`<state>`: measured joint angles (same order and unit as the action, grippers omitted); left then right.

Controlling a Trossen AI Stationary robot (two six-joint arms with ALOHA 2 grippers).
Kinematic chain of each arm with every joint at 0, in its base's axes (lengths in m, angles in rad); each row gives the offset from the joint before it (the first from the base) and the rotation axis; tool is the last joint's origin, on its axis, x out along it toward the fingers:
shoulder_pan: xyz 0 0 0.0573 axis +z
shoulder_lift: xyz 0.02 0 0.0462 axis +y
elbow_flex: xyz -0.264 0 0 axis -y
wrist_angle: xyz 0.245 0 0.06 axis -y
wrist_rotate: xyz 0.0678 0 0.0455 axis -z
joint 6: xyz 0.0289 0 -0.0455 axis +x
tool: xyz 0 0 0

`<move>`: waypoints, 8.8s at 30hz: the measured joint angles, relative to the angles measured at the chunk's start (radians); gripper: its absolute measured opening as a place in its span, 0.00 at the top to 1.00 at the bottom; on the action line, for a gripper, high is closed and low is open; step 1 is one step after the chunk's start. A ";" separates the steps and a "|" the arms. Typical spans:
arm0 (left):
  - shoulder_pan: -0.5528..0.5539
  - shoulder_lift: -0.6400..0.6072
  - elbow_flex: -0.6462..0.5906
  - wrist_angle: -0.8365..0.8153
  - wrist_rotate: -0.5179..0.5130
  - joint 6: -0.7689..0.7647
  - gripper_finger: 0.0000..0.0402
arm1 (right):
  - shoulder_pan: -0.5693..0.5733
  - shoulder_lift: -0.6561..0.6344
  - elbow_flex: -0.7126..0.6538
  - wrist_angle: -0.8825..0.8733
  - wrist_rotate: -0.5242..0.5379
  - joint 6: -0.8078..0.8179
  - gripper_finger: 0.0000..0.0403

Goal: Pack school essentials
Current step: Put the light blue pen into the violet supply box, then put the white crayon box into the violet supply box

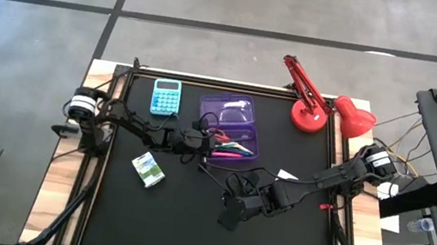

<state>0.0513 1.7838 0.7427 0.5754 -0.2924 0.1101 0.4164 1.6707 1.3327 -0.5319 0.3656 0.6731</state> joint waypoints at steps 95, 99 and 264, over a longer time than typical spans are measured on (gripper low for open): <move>-0.660 -0.401 -0.122 -1.303 -0.297 -1.179 0.71 | -0.015 0.000 0.000 0.149 0.000 -0.063 0.88; -0.660 -0.402 -0.124 -1.292 -0.302 -1.178 0.71 | -0.015 0.000 0.000 0.148 0.000 -0.063 0.88; -0.680 -0.602 -0.331 -0.687 -0.113 -1.441 0.38 | -0.026 0.448 0.196 0.678 0.129 -0.135 0.88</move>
<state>-0.6285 1.1815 0.4117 -0.1115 -0.4053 -1.3306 0.3901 2.1182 1.5288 0.1463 0.4946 0.5384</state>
